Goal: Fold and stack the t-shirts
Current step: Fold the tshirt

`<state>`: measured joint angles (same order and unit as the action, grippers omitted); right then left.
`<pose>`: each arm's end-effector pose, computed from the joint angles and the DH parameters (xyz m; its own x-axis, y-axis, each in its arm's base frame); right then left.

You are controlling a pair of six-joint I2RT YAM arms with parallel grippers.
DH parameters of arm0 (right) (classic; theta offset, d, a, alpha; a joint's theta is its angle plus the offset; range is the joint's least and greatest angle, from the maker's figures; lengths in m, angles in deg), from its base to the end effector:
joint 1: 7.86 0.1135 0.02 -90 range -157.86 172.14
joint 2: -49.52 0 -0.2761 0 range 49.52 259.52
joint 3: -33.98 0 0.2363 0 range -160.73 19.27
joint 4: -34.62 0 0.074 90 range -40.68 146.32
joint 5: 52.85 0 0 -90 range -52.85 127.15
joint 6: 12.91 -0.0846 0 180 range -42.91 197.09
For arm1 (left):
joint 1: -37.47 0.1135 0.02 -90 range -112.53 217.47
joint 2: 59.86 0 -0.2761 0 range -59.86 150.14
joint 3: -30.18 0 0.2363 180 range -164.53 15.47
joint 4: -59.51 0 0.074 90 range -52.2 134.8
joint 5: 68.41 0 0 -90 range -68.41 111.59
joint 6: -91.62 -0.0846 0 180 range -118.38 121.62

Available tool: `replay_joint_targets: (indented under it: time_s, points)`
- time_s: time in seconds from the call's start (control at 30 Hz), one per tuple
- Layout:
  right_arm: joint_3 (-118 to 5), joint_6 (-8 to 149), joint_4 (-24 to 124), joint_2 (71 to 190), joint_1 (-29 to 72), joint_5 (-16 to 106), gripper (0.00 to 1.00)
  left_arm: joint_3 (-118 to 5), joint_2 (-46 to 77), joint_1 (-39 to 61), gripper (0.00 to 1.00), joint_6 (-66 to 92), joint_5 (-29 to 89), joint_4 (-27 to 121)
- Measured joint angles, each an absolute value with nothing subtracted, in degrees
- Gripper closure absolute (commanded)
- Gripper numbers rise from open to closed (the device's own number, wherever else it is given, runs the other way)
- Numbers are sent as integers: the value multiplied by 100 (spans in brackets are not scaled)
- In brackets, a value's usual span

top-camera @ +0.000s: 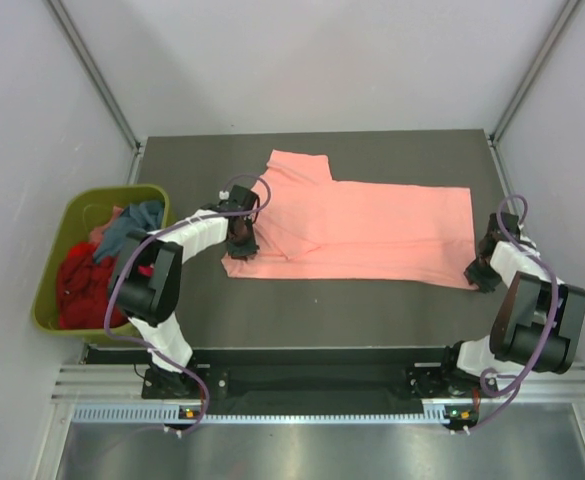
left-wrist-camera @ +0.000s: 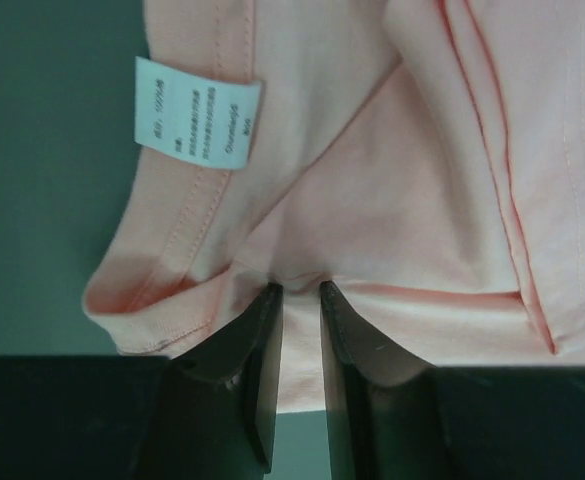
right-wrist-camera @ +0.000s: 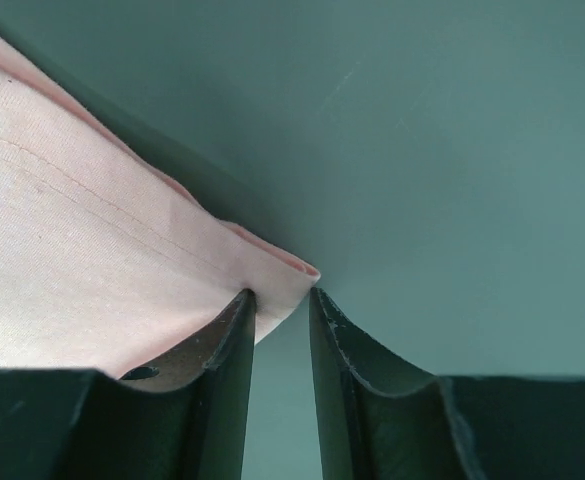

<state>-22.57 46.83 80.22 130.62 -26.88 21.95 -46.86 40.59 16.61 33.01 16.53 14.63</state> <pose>0.2245 -0.1008 0.1417 -0.5672 0.7099 -0.4176 0.7925 0.6085 -0.0419 0.3255 -0.1160 0.1441 -0.9100 -0.2085 -0.3585 -0.1754 0.9768 -0.1227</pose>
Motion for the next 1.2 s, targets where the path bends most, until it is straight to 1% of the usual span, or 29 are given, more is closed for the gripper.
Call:
replay_joint_targets:
  time_s: [0.13,0.27,0.33,0.47,0.63,0.77,0.9,1.07,1.2]
  points:
    - [-2257,4685,8017,13069,-2684,2184,72,-4904,4196,1694,73,3271,1360,1380]
    - [-2262,4707,8050,13038,-2673,2136,71,-5175,4212,1759,70,3166,1138,1089]
    - [-2290,4742,8157,12962,-2675,2094,71,-5466,4207,1801,64,3083,1124,903]
    - [-2520,4858,8485,12560,-2654,2147,69,-5982,4074,1842,58,2965,1288,864]
    - [-2869,4971,8476,11972,-2337,2463,67,-6220,4000,1836,57,2943,1769,1036]
    - [-2891,5139,8170,11655,-1405,2885,64,-6353,4299,1871,56,2936,1977,1085]
    - [-2968,5139,7781,11779,-199,3180,62,-6592,4721,2068,56,2925,2276,1115]
    - [-3350,5035,7084,12523,1408,3239,61,-7086,5149,2374,56,2792,2589,1130]
    - [-3905,5000,6776,13395,2249,3163,62,-7499,5462,2459,59,2672,2729,1144]
